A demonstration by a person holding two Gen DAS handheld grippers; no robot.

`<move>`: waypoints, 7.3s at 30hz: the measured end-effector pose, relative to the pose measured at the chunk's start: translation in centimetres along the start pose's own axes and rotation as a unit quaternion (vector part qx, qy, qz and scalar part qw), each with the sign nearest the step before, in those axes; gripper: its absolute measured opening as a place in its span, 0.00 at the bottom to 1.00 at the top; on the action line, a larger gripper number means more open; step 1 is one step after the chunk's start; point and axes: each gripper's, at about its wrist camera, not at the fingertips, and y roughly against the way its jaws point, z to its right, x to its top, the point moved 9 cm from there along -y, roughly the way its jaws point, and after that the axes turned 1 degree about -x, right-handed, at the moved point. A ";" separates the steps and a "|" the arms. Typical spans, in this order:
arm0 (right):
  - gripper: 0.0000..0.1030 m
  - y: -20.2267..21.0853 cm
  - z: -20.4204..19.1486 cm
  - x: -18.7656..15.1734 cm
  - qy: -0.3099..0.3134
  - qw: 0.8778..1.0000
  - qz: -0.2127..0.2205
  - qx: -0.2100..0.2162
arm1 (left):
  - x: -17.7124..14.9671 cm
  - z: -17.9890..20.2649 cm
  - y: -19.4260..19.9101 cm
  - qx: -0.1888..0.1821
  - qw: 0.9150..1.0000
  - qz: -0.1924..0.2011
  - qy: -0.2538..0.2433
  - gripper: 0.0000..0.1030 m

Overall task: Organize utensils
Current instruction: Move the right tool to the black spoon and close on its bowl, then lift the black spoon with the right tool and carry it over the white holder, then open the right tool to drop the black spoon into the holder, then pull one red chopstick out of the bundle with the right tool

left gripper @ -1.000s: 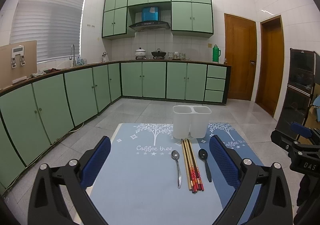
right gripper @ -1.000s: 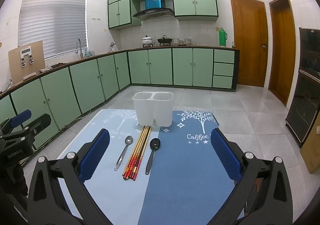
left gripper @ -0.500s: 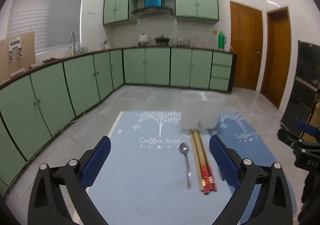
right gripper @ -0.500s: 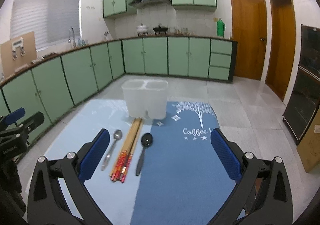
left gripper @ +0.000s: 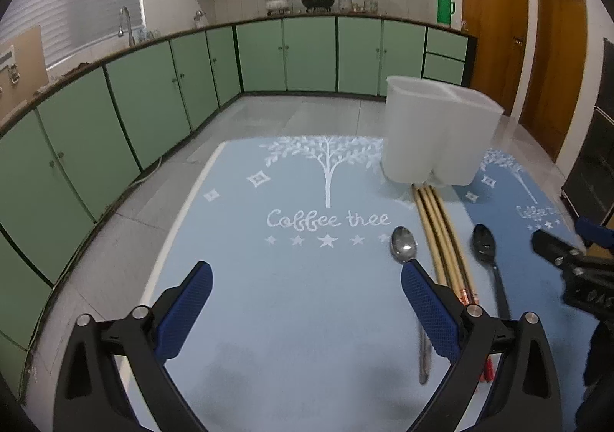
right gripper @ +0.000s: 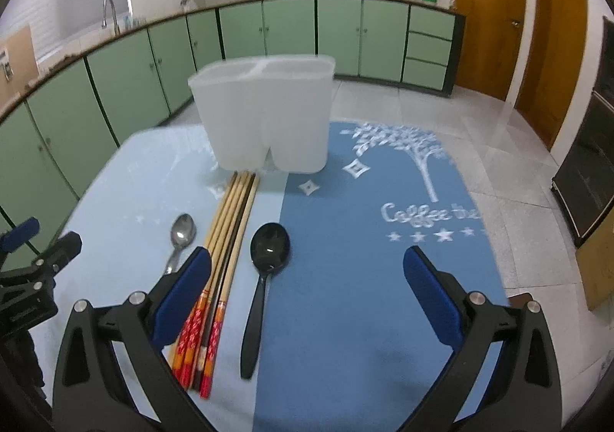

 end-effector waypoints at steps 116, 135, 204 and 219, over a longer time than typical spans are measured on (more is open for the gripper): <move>0.32 -7.3 6.5 27.7 -0.059 0.966 0.249 0.043 | 25.8 9.1 -3.3 -0.181 0.951 0.249 0.015 0.26; 0.72 -3.7 6.5 21.4 -0.072 0.980 0.173 0.060 | 21.0 7.9 -1.7 -0.172 0.967 0.188 0.018 0.50; 0.05 -0.2 -1.1 -8.1 0.008 0.997 -0.045 0.070 | -9.7 7.4 0.0 -0.135 0.986 -0.080 -0.055 0.67; 0.05 0.1 -0.1 -8.4 0.001 0.997 -0.040 0.071 | -9.4 6.1 -1.1 -0.088 0.992 -0.081 -0.045 0.71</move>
